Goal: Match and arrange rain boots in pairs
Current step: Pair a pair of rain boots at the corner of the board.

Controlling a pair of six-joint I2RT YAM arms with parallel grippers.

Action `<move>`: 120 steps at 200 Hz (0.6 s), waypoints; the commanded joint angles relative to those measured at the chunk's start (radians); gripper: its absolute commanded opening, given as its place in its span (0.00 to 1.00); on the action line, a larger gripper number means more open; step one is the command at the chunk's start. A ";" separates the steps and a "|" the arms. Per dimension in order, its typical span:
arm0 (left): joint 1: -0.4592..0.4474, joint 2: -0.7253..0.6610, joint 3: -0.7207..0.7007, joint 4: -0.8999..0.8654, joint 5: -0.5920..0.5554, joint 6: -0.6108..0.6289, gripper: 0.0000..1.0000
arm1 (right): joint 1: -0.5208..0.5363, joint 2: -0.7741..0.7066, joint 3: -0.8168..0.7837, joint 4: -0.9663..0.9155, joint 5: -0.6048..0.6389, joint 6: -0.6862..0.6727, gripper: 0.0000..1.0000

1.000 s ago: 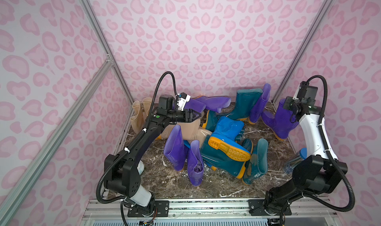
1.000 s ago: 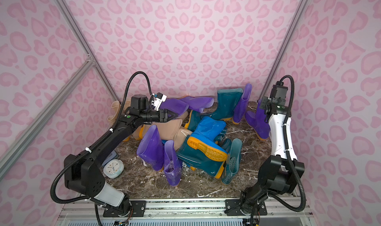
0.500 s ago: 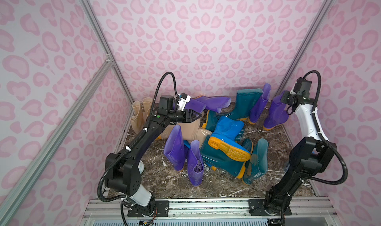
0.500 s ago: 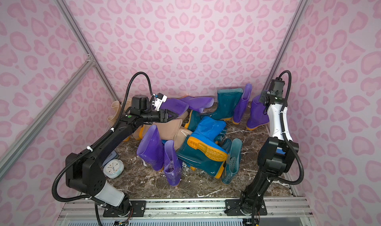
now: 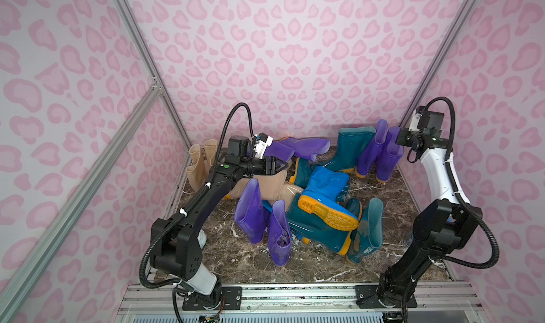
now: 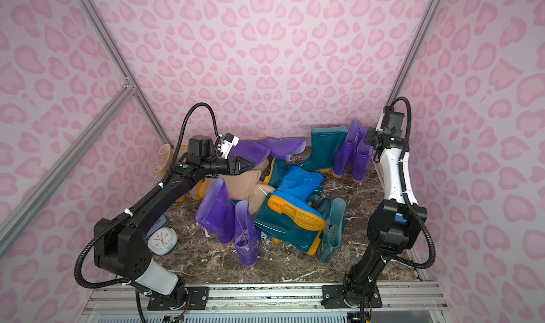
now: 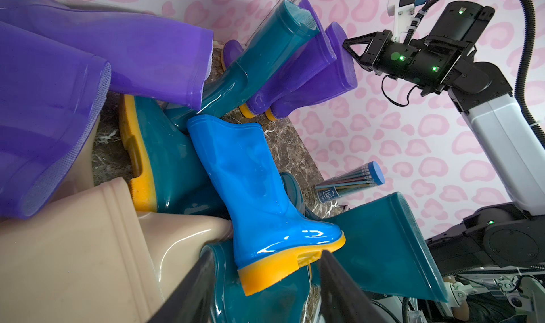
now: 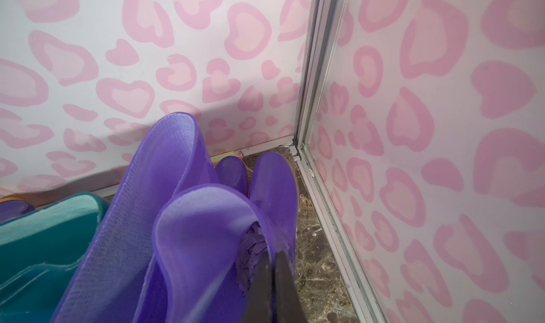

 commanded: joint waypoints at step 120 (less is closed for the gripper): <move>0.000 -0.023 0.013 -0.012 -0.017 0.031 0.64 | 0.098 0.068 0.204 -0.027 0.149 -0.019 0.65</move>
